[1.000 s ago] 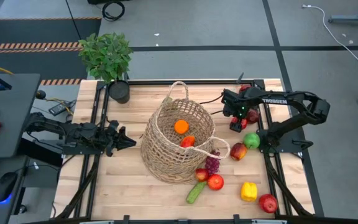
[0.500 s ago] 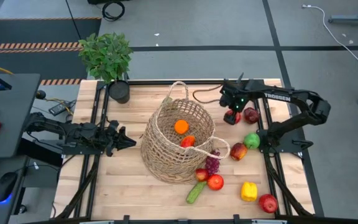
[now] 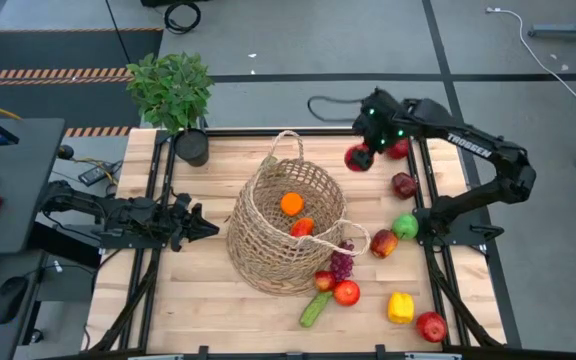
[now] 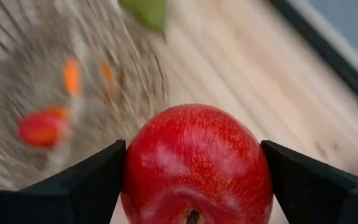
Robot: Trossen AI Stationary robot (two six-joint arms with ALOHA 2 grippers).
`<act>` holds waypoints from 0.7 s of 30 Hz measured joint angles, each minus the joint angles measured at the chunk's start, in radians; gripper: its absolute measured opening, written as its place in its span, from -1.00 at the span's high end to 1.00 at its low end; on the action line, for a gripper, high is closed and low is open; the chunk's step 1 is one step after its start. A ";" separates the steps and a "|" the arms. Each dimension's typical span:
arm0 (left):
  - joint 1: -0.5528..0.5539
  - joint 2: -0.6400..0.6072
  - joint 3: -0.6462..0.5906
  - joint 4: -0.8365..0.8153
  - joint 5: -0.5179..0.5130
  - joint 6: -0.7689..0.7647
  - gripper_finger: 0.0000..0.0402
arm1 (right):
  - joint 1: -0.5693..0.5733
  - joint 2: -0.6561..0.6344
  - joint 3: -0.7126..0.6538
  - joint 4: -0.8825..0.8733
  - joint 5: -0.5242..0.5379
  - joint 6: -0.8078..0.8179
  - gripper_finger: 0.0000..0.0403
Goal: Build produce basket
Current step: Put the red apple into the brown basket
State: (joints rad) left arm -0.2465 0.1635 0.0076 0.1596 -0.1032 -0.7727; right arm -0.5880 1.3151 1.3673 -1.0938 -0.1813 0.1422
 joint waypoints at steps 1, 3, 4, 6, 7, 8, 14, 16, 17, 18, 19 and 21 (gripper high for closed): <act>0.000 0.000 0.000 0.000 0.000 0.000 0.69 | 0.006 0.000 0.034 0.001 -0.002 0.015 -0.80; 0.000 0.000 0.000 0.000 0.000 0.000 0.69 | 0.019 0.000 0.095 0.003 -0.006 0.033 -0.80; 0.000 0.000 0.000 0.000 0.000 0.000 0.69 | 0.024 0.000 0.123 0.006 -0.013 0.042 -0.80; 0.000 0.000 0.000 0.000 0.000 -0.001 0.71 | 0.029 0.000 0.173 0.018 -0.043 0.067 -0.80; 0.000 0.000 0.000 0.000 0.000 0.000 0.71 | 0.030 0.000 0.194 0.025 -0.058 0.085 -0.80; 0.000 0.000 0.000 0.000 0.000 0.000 0.71 | 0.031 0.000 0.214 0.031 -0.073 0.106 -0.80; 0.000 0.000 0.000 0.000 0.000 0.000 0.69 | 0.051 0.000 0.298 0.103 -0.179 0.267 -0.80; 0.000 0.000 0.000 0.000 0.000 0.000 0.69 | 0.061 -0.001 0.300 0.159 -0.239 0.321 -0.80; 0.000 0.000 0.000 0.000 0.000 0.000 0.69 | 0.067 0.000 0.300 0.186 -0.263 0.347 -0.80; 0.000 0.000 0.000 0.000 0.000 0.000 0.70 | 0.074 0.000 0.300 0.209 -0.278 0.367 -0.80; 0.000 0.000 0.000 0.000 0.000 0.000 0.70 | 0.084 0.000 0.300 0.235 -0.288 0.383 -0.80; 0.000 0.000 0.000 0.000 0.000 0.000 0.71 | 0.109 0.000 0.295 0.300 -0.293 0.398 -0.80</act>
State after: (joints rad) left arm -0.2463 0.1635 0.0077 0.1599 -0.1032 -0.7731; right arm -0.4792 1.3151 1.6626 -0.7934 -0.4742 0.5397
